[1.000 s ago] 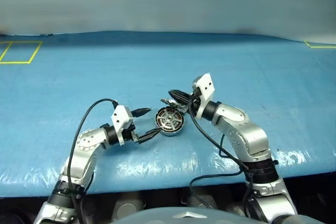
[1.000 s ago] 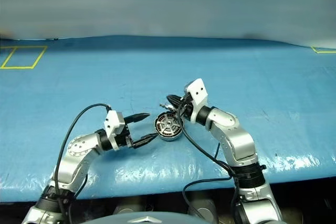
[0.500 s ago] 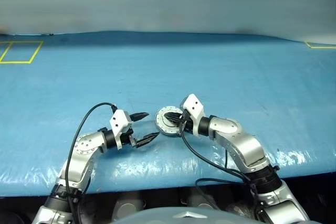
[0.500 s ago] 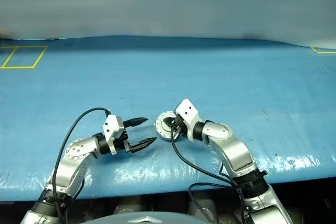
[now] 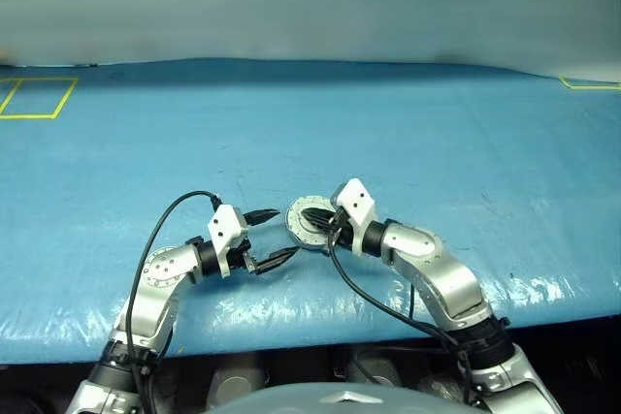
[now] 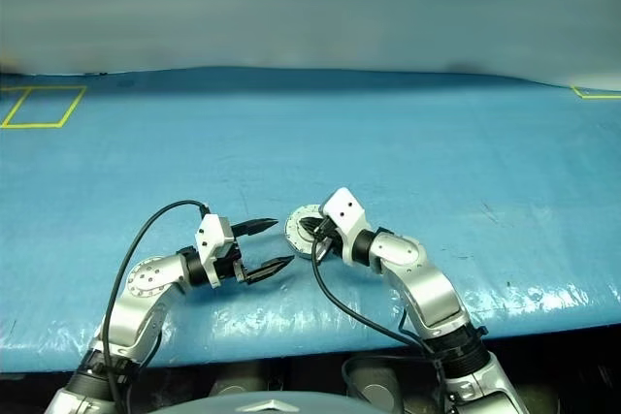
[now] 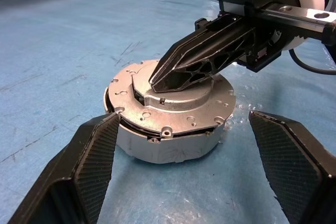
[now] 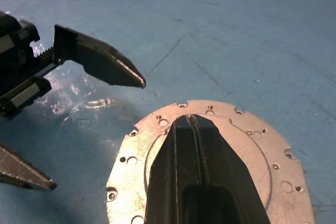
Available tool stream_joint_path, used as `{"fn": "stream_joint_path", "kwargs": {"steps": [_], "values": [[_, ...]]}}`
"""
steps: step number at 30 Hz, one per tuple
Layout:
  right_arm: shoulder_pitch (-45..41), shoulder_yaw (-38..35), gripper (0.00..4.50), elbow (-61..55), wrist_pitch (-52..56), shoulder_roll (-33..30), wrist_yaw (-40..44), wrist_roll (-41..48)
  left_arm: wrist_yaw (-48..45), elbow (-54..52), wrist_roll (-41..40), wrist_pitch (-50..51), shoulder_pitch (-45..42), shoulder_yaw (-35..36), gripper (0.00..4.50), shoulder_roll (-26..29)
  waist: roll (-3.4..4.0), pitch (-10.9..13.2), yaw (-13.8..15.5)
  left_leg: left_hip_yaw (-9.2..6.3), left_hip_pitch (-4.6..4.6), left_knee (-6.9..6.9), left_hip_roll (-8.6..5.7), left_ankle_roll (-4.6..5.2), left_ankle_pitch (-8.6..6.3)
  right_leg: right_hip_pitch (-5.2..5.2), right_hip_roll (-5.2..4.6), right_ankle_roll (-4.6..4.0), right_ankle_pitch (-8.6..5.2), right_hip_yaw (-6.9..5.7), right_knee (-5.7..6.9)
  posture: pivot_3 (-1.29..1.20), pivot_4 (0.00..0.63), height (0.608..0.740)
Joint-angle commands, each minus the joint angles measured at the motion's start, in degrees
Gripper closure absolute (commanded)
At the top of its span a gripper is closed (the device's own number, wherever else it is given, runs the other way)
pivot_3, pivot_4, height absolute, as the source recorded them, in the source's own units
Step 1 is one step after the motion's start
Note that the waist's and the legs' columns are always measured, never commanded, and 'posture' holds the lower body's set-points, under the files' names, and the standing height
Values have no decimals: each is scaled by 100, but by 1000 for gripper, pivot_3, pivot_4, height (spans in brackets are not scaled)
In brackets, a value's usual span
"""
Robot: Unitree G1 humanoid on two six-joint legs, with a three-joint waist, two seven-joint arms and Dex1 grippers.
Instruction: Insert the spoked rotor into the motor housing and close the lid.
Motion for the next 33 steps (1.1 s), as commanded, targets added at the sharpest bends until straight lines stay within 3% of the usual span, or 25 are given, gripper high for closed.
{"fn": "stream_joint_path", "kwargs": {"steps": [1,13,33], "values": [[22,-329,4486,-387,-319,70,-132,86,-52,29,-6,-217,-78,0,288,-69,0,0,0,0,0,0,0,0,0,0,0,1,0,0,-1,0,150,740],[742,-927,4486,-912,-350,-29,-554,183,-125,306,-2,-405,-113,16,288,-203,0,0,-3,1,1,0,1,0,0,1,0,5,-3,0,0,0,150,740],[761,-1009,4486,-904,-262,-159,-674,139,-129,374,85,-449,-165,-28,288,-267,0,0,2,0,0,2,0,1,0,1,-1,12,-7,1,-1,0,150,740]]}}
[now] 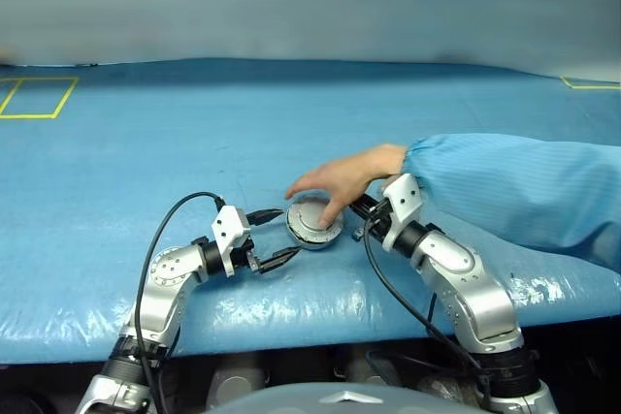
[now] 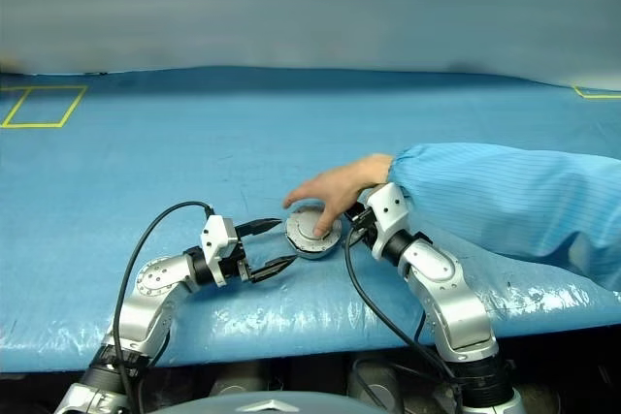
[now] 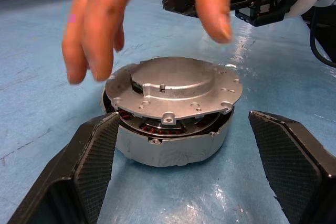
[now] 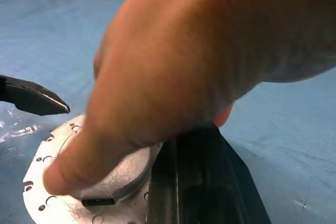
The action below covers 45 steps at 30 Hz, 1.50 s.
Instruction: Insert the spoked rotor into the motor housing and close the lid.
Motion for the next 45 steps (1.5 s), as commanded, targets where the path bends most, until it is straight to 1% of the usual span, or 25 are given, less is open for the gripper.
{"fn": "stream_joint_path", "kwargs": {"steps": [1,11,22,40,45], "values": [[-10,-132,4486,-222,-3,-57,-43,27,33,-105,38,-86,-6,-26,288,-21,0,0,1,0,0,1,0,0,0,0,0,0,0,0,0,0,150,740],[183,-168,4486,-211,87,-130,-78,-23,55,-152,66,-65,1,-54,288,-19,0,0,9,0,-1,3,-1,1,0,0,-2,4,-1,0,1,0,150,740],[414,-399,4486,-146,67,-153,-233,-32,38,-132,61,-50,-45,-87,288,21,0,0,2,-1,-1,1,0,1,0,0,-1,4,-1,0,0,0,150,740],[365,-285,4486,-200,66,-188,-203,-45,21,12,40,-115,-116,-70,288,-43,0,0,2,-1,-1,1,0,1,0,0,-1,5,-2,0,0,0,150,740],[297,-310,4486,-306,96,-151,-179,69,32,-18,30,-105,-83,-51,288,-38,0,0,2,-1,-1,1,0,1,0,0,0,4,-2,0,0,0,150,740]]}}
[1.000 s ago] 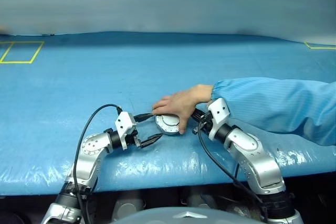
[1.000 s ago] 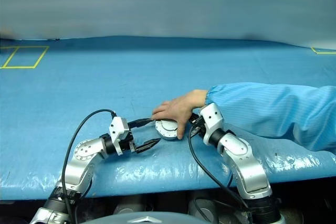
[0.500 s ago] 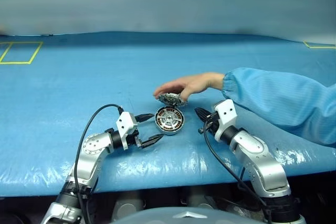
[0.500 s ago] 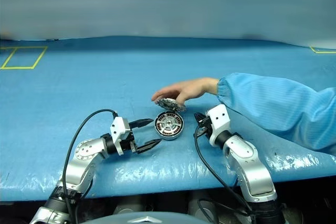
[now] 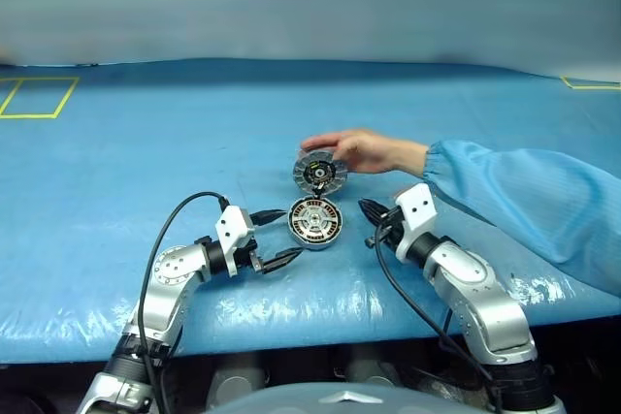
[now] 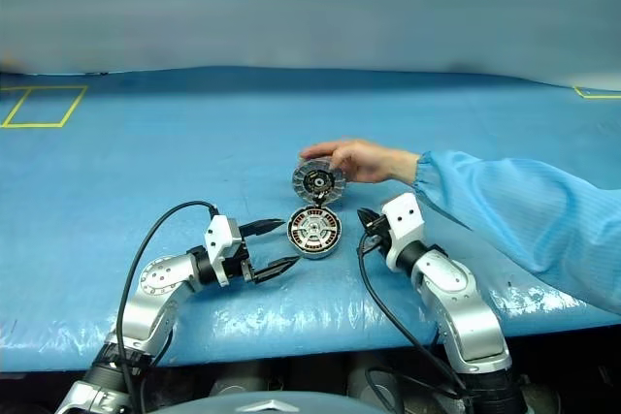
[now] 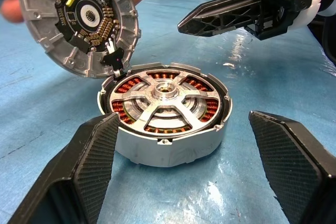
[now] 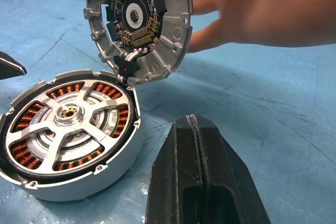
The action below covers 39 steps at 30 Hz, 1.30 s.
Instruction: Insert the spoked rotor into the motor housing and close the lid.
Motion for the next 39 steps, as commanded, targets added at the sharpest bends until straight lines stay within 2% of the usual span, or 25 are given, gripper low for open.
{"fn": "stream_joint_path", "kwargs": {"steps": [1,6,10,13,20,25,28,33,39], "values": [[-124,-99,4486,-315,-14,43,23,148,22,-54,-16,-110,-20,49,288,-22,0,0,0,0,0,0,0,0,0,0,0,0,0,0,0,0,150,740],[-280,10,4486,-288,-86,-15,22,-5,51,-56,-11,-134,-5,59,288,-16,0,0,-1,0,0,0,0,0,0,0,0,0,0,0,0,0,150,740],[-637,-103,4486,-48,-222,213,-272,-89,61,-32,-13,-162,-11,58,288,-26,0,0,-7,0,0,-1,0,0,0,-1,1,-2,1,0,1,0,150,740],[-1201,-169,4486,456,-365,321,-679,-459,60,-34,-7,-187,0,50,288,-26,1,1,-8,3,1,2,0,-1,1,0,2,0,2,1,2,0,150,740],[-2509,10,4486,1557,-452,375,-688,-775,151,-96,44,-194,50,38,288,-29,1,1,-10,3,-1,-3,-2,0,1,-2,2,-17,13,1,2,0,150,740],[-3046,337,4486,2048,-437,288,3,-741,280,-168,59,-191,109,50,288,-65,2,1,-12,4,-1,-6,-2,0,0,-2,3,-15,14,1,1,0,150,740],[-3093,606,4486,1874,-360,85,563,-720,345,-224,85,-173,162,47,288,-47,3,2,-8,3,-2,-6,-1,2,-1,-1,2,-9,16,0,0,0,150,740],[-2951,648,4486,1326,-172,-226,1330,-377,370,-341,5,-112,246,67,288,-44,5,3,-9,6,-2,-4,-1,4,-2,-1,0,-12,14,1,-1,0,150,740],[-2628,697,4486,601,164,-594,1819,-103,354,-376,13,-103,245,78,288,15,5,3,-5,3,-1,-4,0,4,-2,0,0,-17,11,-1,0,0,150,740]]}}
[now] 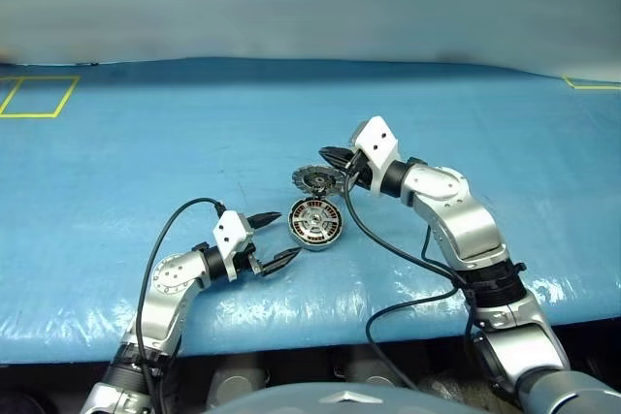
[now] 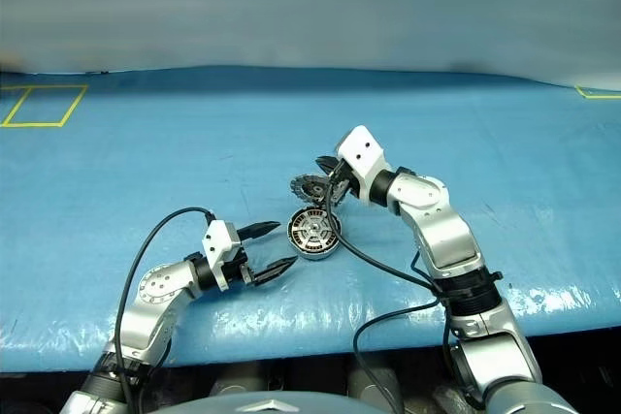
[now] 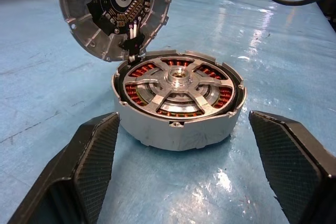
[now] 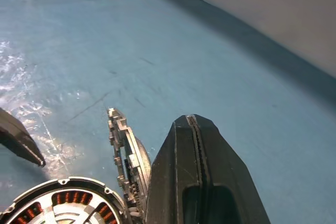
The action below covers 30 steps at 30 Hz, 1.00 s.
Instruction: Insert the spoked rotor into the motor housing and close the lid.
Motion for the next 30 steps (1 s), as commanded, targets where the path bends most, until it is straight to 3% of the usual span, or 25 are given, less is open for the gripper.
{"fn": "stream_joint_path", "kwargs": {"steps": [1,10,17,30], "values": [[218,79,4486,-670,191,-252,375,236,-28,-243,-76,-20,-19,77,288,49,0,0,1,0,0,0,0,0,0,0,0,0,0,0,0,0,150,740],[934,861,4486,-1047,388,-592,629,-6,-209,-159,-188,49,-130,95,288,117,-1,0,5,2,1,3,0,0,0,0,-2,-2,-2,-1,0,0,150,740],[1365,1290,4486,-692,454,-441,230,-423,-143,-173,-187,51,-152,156,288,147,-7,-5,-1,0,7,4,1,-1,1,3,-1,-1,-2,-3,0,0,150,740],[1678,292,4486,-1407,-244,416,-177,389,-180,-487,-453,383,-37,154,288,136,-6,-5,4,-3,2,4,1,-4,2,0,0,1,-2,-3,1,0,150,740]]}}
